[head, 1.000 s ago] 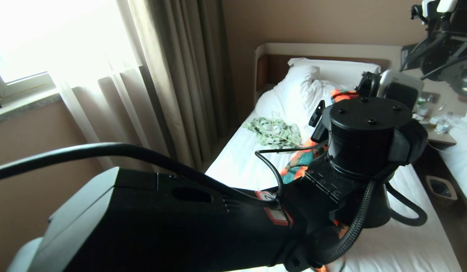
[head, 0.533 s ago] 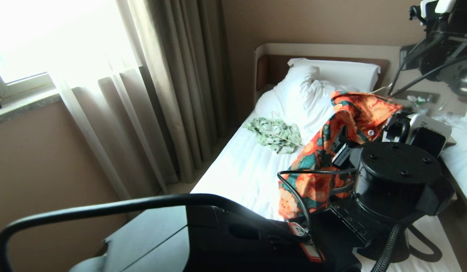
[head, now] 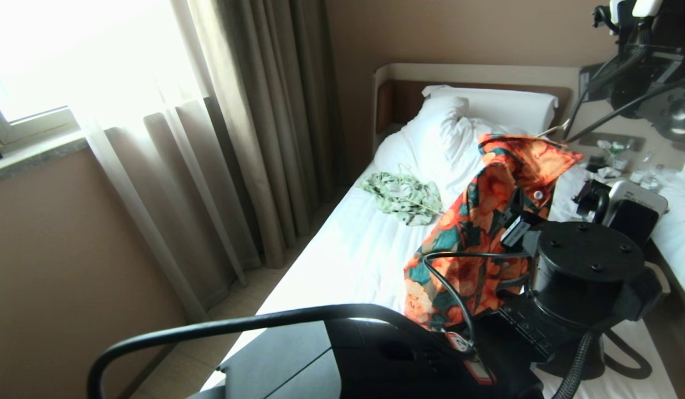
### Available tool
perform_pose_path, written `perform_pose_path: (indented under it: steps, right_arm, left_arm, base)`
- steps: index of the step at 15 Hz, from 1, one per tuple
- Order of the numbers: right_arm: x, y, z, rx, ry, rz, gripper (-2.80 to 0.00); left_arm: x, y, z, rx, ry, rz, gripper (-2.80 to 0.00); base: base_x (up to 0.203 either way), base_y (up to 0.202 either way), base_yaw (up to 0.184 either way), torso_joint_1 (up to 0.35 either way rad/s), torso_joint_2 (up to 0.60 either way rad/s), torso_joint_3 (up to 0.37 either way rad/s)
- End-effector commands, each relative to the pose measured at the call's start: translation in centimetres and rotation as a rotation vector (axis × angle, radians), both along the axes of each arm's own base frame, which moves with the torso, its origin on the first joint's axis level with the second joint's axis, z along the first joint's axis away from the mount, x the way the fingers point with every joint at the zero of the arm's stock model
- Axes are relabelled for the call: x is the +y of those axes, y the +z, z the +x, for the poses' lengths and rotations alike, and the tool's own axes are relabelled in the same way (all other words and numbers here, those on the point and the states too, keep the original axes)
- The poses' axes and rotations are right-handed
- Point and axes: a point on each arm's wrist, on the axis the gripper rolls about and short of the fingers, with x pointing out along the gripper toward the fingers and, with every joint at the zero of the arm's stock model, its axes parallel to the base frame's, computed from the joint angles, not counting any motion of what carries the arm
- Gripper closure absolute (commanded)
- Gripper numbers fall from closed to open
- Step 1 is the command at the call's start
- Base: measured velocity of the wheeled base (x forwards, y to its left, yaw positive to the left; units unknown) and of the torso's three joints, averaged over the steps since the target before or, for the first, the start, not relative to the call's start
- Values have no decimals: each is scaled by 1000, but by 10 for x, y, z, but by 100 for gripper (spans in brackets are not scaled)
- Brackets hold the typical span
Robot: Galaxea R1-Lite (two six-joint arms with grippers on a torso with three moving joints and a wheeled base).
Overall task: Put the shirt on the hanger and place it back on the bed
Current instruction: Take the clothes hanger out of the clothes
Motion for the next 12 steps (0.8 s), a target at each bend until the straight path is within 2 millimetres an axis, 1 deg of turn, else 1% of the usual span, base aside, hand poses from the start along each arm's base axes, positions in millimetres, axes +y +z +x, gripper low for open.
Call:
perform_pose_path:
  steps: [1,2,5,7,9,12]
  right_arm:
    - [0,2,-2,-5,-2,-1,0]
    - [0,3,-2,-8,-3,-1,0]
    - [-3,5,-6,-10,-7,0,0]
    - [-6,5,-6,-11,-12,0,0]
    - [-6,6,-7,-11,-13,0,0]
    - [-6,10,-11,-21,-11,1,0]
  left_arm:
    - [-4,-5,-6,-10,-15,0,-280]
    - [-4,-6,-4,-16,-26,-1,-280]
    - [1,-15,17,-41,-35,-18,-280]
    - [6,-15,28,-60,-13,-39,-280]
    - [10,-23,45,-63,18,-28,-280]
    - [18,-24,62,-70,57,-24,-280]
  base:
    - [0,0,0,0,0,0]
    - [0,0,0,0,0,0]
    - [0,0,0,0,0,0]
    - [0,0,0,0,0,0]
    - [0,0,0,0,0,0]
    - [0,0,0,0,0,0]
